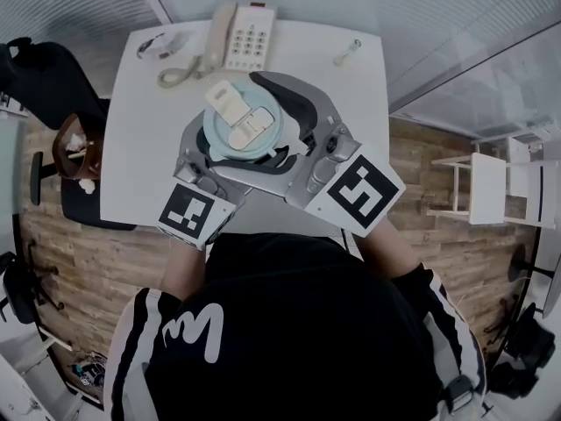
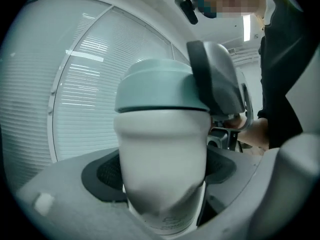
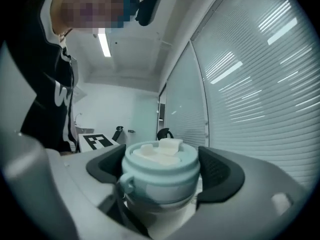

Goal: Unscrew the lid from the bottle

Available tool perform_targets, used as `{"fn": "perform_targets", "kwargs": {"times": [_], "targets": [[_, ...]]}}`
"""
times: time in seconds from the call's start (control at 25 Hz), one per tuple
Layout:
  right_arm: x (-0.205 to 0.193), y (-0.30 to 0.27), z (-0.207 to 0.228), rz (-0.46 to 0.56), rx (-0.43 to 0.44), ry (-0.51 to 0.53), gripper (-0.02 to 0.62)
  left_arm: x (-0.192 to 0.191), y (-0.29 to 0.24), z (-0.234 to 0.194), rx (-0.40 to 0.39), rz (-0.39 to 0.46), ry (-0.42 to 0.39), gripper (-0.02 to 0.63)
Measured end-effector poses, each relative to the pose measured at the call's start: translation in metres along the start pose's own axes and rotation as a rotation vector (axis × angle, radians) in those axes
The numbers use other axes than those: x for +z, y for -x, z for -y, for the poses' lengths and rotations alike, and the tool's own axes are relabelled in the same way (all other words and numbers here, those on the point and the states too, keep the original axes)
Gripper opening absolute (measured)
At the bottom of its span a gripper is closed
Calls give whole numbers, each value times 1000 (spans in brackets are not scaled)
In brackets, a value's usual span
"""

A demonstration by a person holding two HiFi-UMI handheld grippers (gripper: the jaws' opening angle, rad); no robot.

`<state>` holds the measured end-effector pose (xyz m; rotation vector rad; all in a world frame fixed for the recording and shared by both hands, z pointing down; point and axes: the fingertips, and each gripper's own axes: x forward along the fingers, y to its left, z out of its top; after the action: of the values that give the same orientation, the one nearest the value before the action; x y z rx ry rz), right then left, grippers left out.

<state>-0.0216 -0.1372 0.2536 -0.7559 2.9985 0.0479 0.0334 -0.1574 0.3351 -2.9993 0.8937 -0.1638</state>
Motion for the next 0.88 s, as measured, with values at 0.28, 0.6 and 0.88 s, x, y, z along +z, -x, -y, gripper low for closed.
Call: {"fn": "perform_targets", "kwargs": {"times": [0.28,0.6,0.88], "targets": [[0,21,-14,-28,168,30,445,0,-2,25,-74,-15,-4,436],[4,37,-26,-6,300,53,445,2,-3,48,-233,-45,-47,436],[5,67,-46,-48,728,45,446,11,2,85,-518,-5,-51,436]]}}
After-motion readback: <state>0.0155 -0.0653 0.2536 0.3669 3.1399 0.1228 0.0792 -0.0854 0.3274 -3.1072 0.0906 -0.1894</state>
